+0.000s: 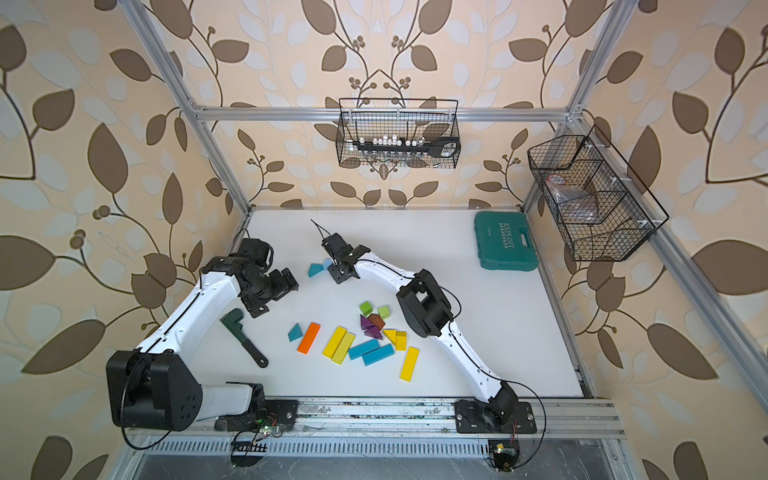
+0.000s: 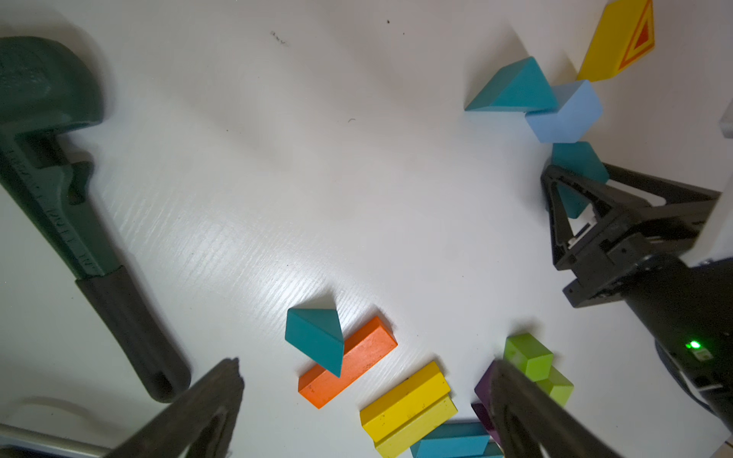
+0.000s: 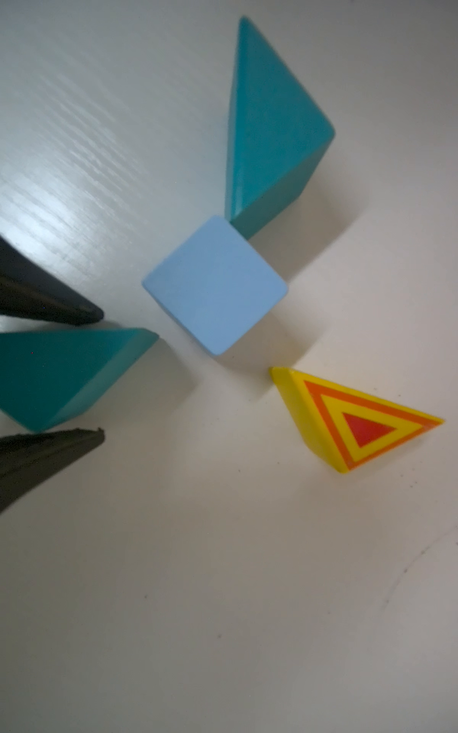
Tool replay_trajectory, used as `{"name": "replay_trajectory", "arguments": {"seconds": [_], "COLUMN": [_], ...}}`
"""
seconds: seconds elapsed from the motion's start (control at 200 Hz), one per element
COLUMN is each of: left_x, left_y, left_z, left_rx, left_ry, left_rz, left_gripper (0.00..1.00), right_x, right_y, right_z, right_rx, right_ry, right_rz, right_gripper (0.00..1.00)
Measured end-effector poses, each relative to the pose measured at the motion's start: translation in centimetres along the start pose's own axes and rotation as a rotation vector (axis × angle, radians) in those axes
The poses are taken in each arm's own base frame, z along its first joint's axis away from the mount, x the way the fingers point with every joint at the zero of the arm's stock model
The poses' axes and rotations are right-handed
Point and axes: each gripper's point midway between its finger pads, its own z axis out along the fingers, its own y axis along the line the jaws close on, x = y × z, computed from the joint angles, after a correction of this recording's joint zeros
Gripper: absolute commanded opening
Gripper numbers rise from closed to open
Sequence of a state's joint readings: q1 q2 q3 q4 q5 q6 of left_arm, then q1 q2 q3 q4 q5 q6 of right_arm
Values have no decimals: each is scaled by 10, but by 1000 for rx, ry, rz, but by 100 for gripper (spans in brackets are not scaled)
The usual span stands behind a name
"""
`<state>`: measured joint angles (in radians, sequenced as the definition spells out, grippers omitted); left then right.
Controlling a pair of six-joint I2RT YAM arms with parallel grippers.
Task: Assemble a small pinwheel with building blocks
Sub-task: Assemble the building block at the center of the board, then pick up the building block from the center of the board.
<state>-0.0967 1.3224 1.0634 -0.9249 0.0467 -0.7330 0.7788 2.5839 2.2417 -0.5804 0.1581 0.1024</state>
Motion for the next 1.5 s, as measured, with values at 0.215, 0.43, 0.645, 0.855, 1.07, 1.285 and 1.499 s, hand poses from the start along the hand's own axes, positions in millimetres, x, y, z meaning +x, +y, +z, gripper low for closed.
{"name": "replay_trajectory", "arguments": {"seconds": [0.215, 0.43, 0.645, 0.855, 1.07, 1.285, 1.499], "left_x": [6, 20, 37, 53, 69, 72, 71], "left_y": [4, 17, 32, 35, 34, 42, 40], "left_z": [4, 6, 7, 16, 37, 52, 62], "left_rx": [-8, -31, -63, -129, -264, -346, -380], "left_ry": [20, 46, 80, 125, 193, 229, 245], "left_rz": [-2, -13, -38, -10, 34, 5, 1], "left_gripper": [99, 99, 99, 98, 89, 88, 86], "right_x": [1, 10, 12, 58, 120, 132, 133], "right_y": [-1, -4, -24, -50, -60, -70, -78], "right_z": [-3, -43, -134, -168, -160, -162, -161], "right_rx": [0, -30, -76, -92, -102, -118, -133], "right_ry": [7, 30, -60, -69, 22, 13, -5], "right_rz": [6, 10, 85, 162, 194, 226, 250], "right_gripper": [81, 90, 99, 100, 100, 100, 100]}}
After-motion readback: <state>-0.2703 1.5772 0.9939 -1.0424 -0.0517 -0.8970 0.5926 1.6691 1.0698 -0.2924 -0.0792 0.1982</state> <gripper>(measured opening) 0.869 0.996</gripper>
